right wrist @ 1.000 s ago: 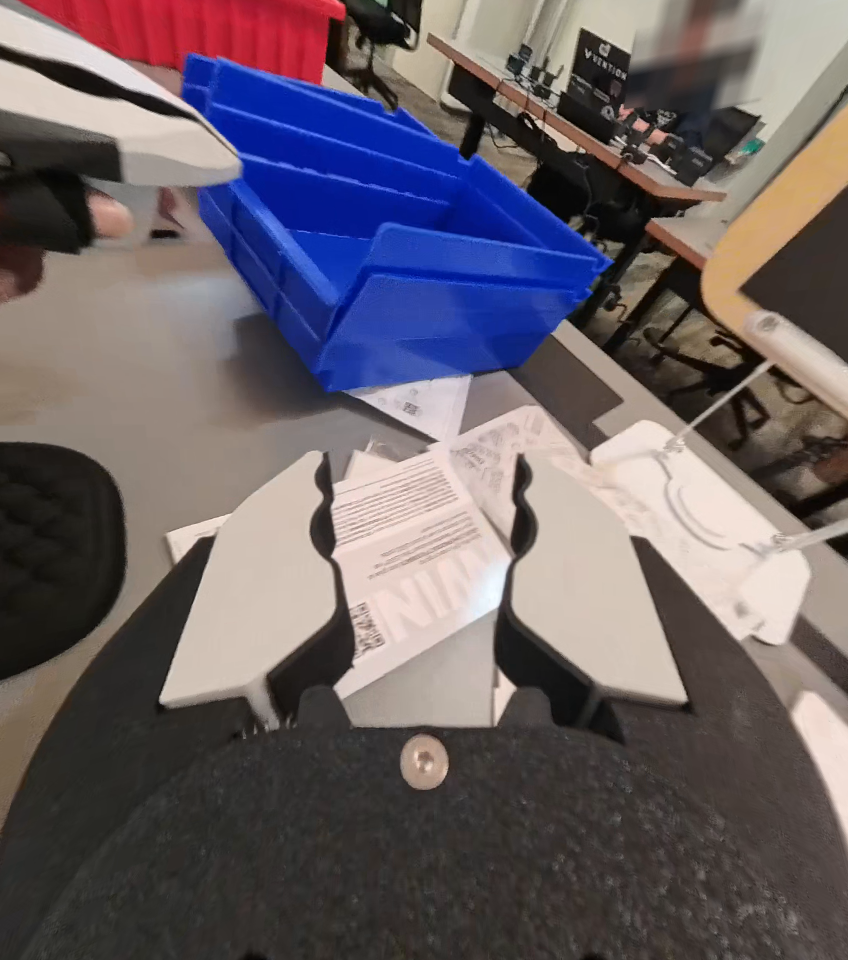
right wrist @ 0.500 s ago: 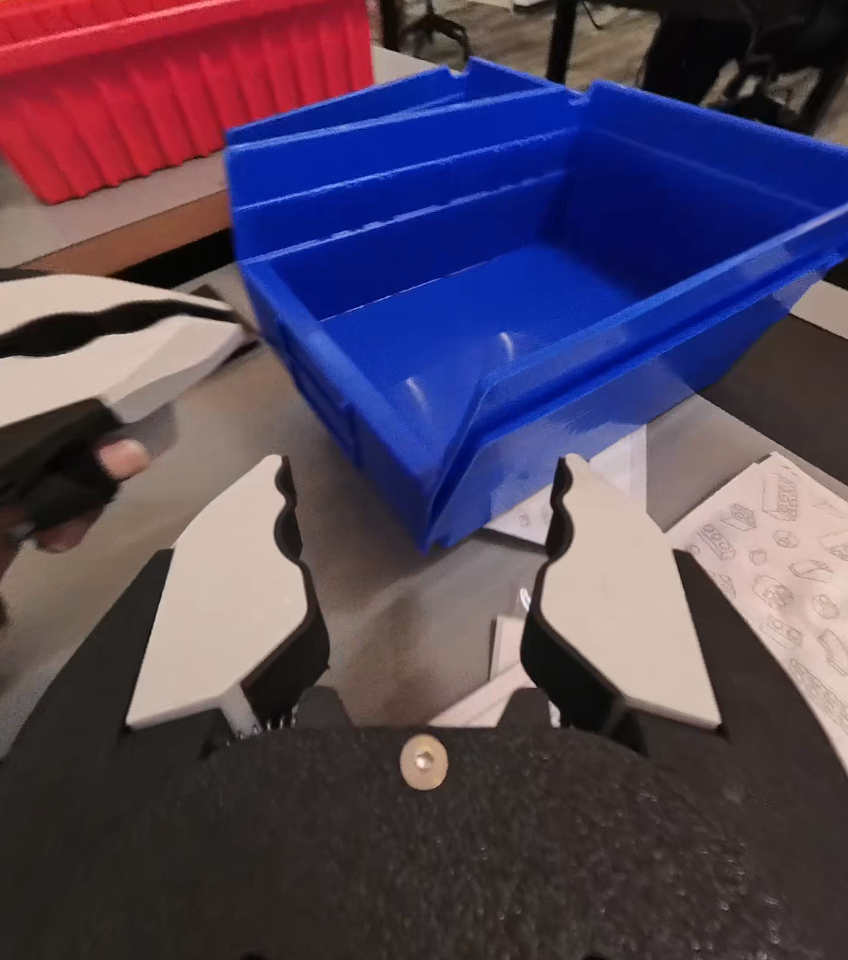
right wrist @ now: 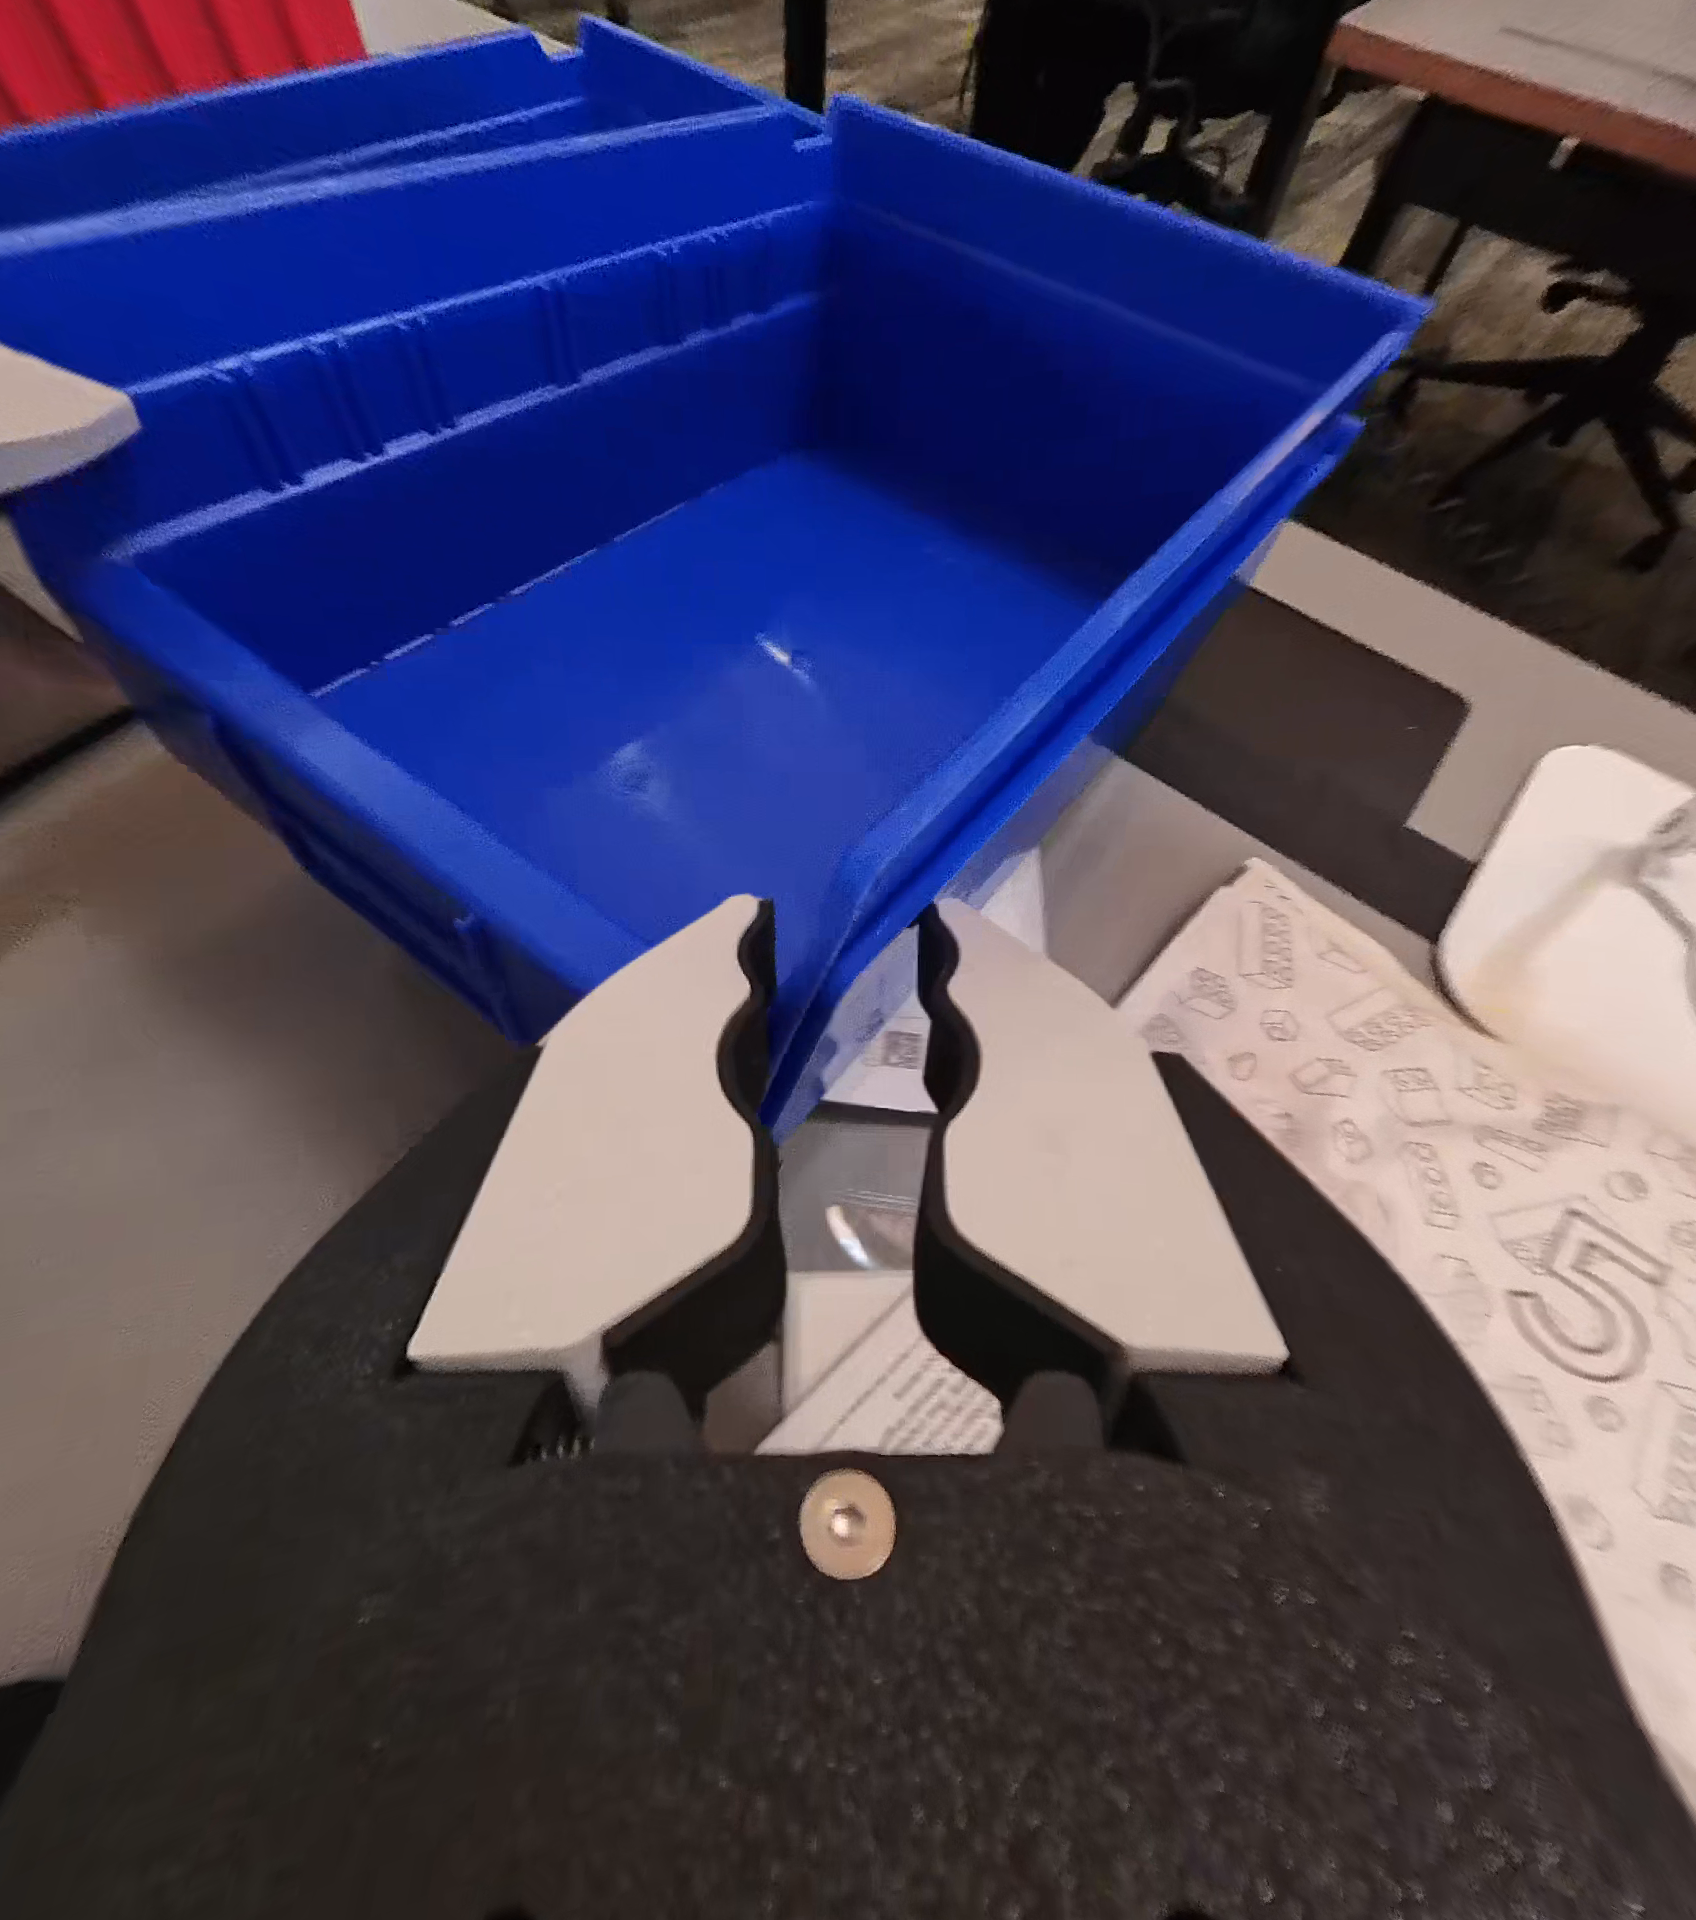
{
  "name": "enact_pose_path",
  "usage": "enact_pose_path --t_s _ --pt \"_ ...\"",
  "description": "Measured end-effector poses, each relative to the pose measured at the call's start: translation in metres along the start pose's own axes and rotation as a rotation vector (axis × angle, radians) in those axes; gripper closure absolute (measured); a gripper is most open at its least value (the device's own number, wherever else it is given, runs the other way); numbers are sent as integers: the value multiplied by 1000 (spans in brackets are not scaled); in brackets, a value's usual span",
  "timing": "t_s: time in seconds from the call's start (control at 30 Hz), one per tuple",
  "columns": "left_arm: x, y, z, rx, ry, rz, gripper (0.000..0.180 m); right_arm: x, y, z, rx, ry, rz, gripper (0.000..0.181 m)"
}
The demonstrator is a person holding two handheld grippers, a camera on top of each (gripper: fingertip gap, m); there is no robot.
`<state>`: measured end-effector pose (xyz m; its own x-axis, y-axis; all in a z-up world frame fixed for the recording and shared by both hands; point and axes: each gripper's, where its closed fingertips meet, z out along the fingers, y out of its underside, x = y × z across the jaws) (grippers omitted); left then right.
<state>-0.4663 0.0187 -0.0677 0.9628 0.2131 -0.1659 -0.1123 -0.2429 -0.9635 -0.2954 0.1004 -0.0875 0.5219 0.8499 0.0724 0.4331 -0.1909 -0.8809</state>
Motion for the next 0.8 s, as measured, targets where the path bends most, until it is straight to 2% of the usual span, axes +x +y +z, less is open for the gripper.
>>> enact_pose_path --t_s 0.13,0.5,0.8 --pt "14 -2 9 -20 11 57 172 8 -2 -1 2 46 -68 160" --pt "30 -15 2 25 24 47 173 19 -18 -26 98 102 -121 164" --pt "4 -80 -17 122 4 110 173 7 -76 -49 221 90 -138 164"
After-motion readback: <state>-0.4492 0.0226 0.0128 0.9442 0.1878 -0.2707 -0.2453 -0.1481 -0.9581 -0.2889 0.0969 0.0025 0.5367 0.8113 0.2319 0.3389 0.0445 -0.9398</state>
